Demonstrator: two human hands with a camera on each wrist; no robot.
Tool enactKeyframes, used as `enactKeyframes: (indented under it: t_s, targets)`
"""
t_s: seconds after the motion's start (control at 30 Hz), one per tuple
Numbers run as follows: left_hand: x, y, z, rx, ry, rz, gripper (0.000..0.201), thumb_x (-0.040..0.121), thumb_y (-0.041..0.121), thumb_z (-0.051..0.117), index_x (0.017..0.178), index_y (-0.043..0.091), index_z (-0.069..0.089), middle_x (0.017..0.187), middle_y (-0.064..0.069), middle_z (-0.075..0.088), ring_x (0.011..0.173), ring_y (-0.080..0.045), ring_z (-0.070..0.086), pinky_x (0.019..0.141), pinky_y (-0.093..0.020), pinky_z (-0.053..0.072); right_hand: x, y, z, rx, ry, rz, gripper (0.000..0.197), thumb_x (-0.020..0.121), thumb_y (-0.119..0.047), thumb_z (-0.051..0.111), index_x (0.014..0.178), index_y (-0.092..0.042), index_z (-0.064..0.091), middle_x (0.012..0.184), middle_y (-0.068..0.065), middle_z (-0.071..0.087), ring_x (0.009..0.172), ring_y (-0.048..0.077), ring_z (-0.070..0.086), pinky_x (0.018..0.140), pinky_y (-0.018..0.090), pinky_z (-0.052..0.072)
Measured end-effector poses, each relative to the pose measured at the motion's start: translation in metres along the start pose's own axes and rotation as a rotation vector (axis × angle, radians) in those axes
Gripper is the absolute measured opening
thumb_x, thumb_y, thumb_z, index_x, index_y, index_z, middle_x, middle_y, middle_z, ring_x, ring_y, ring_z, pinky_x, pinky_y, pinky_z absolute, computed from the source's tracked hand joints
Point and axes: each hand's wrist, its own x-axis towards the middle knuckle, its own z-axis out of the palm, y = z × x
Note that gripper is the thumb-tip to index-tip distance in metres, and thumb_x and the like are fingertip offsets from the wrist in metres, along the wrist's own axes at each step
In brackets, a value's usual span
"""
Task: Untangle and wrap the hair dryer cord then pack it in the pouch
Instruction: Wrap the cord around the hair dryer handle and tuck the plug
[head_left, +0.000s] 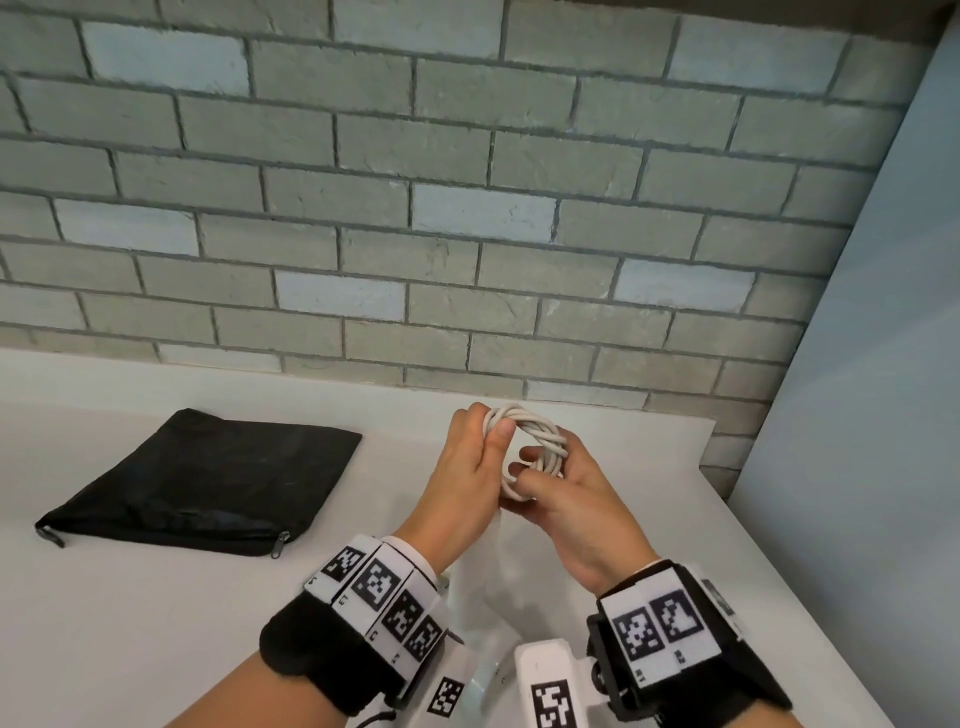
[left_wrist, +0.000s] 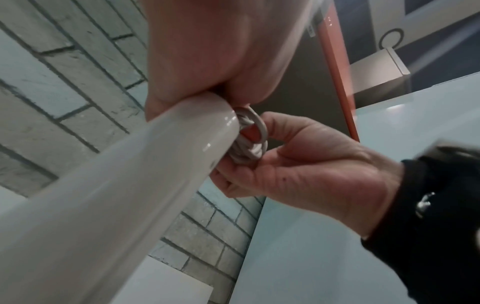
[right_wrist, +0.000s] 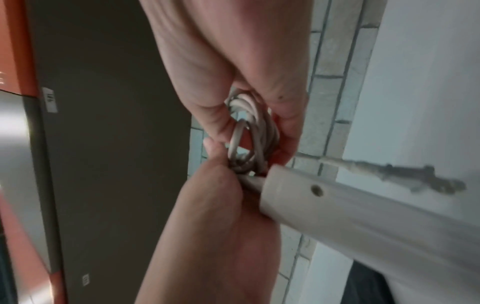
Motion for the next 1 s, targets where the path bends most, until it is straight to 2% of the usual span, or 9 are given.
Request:
enactKeyframes:
  t_s: [0.17,0.27,0.37,0.5,0.6,0.7,0.8,0.9,1.0]
  targets:
    - [0.004,0.002,-0.002,0.079,-0.048,-0.024,0.02,0.096,0.035,0.03,0.094,0.019,0.042,0.089,0.003,0.037,0.075,0.004,0.044,0.069,0.002,0.033,-0.013,-0.013,-0.016,-0.261,-0.087,0.165,0.034,0.08,0.001,0.056,0.112,-0.009,0.051,0.089,0.007,0.059,0.073,0.016,0.061,0.055,0.026,0.05]
    - [0.003,0.005,-0.001,0.076,-0.074,-0.041,0.02,0.096,0.036,0.031,0.091,0.02,0.043,0.089,-0.001,0.041,0.075,-0.004,0.045,0.066,-0.003,0.036,-0.021,-0.013,-0.023,-0.255,-0.096,0.227,0.01,0.088,-0.002,0.049,0.085,-0.004,0.059,0.069,0.008,0.062,0.058,0.018,0.064,0.05,0.023,0.052]
    - [0.006,0.003,-0.001,-0.045,-0.067,-0.091,0.018,0.095,0.039,0.033,0.083,0.031,0.043,0.084,-0.002,0.045,0.07,-0.01,0.045,0.067,-0.021,0.037,-0.026,-0.007,-0.026,-0.062,-0.041,0.126,0.016,0.088,-0.001,0.049,0.078,-0.005,0.061,0.073,0.008,0.068,0.074,0.02,0.068,0.067,0.03,0.056]
    - [0.007,0.013,-0.006,-0.117,-0.127,-0.169,0.024,0.096,0.036,0.034,0.099,0.016,0.046,0.072,0.001,0.048,0.061,-0.01,0.046,0.063,-0.028,0.04,-0.03,0.002,-0.027,0.264,-0.008,-0.034,0.016,0.083,-0.016,0.048,0.079,-0.009,0.063,0.072,0.002,0.068,0.082,0.014,0.066,0.091,0.039,0.049]
    - [0.007,0.021,-0.008,-0.166,-0.145,-0.211,0.023,0.097,0.032,0.036,0.101,0.011,0.044,0.066,0.0,0.054,0.048,-0.008,0.051,0.051,-0.028,0.042,-0.028,0.004,-0.027,0.429,0.025,-0.032,0.021,0.087,-0.022,0.044,0.084,-0.006,0.058,0.049,-0.001,0.046,0.051,0.012,0.053,0.074,0.033,0.058]
    - [0.009,0.021,-0.01,-0.213,-0.095,-0.246,0.026,0.096,0.032,0.036,0.102,0.009,0.047,0.075,-0.008,0.055,0.059,-0.017,0.055,0.065,-0.041,0.051,-0.029,-0.001,-0.038,0.39,-0.063,0.039,0.033,0.077,-0.034,0.061,0.093,-0.005,0.062,0.049,-0.004,0.034,0.039,0.007,0.032,0.037,0.018,0.038]
    - [0.012,0.019,-0.013,-0.294,-0.042,-0.291,0.022,0.097,0.03,0.035,0.097,0.011,0.047,0.073,-0.007,0.057,0.054,-0.015,0.058,0.076,-0.046,0.05,-0.034,-0.006,-0.052,0.256,-0.235,0.066,0.045,0.066,-0.036,0.075,0.1,-0.008,0.065,0.053,-0.004,0.039,0.038,0.005,0.028,0.033,0.015,0.024]
    - [0.011,0.019,-0.011,-0.309,-0.043,-0.299,0.022,0.097,0.029,0.035,0.09,0.011,0.045,0.065,-0.004,0.059,0.048,-0.011,0.059,0.068,-0.037,0.052,-0.04,-0.004,-0.052,-0.078,-0.3,0.077,0.022,0.082,-0.029,0.061,0.096,-0.013,0.067,0.053,-0.003,0.042,0.039,0.008,0.03,0.037,0.017,0.026]
    - [0.006,0.022,-0.008,-0.309,-0.087,-0.3,0.024,0.097,0.031,0.035,0.081,0.014,0.044,0.059,0.0,0.059,0.05,-0.013,0.059,0.065,-0.034,0.051,-0.041,0.004,-0.046,-0.416,-0.266,0.091,0.021,0.093,-0.022,0.048,0.092,-0.017,0.069,0.051,-0.002,0.043,0.04,0.009,0.032,0.039,0.017,0.026]
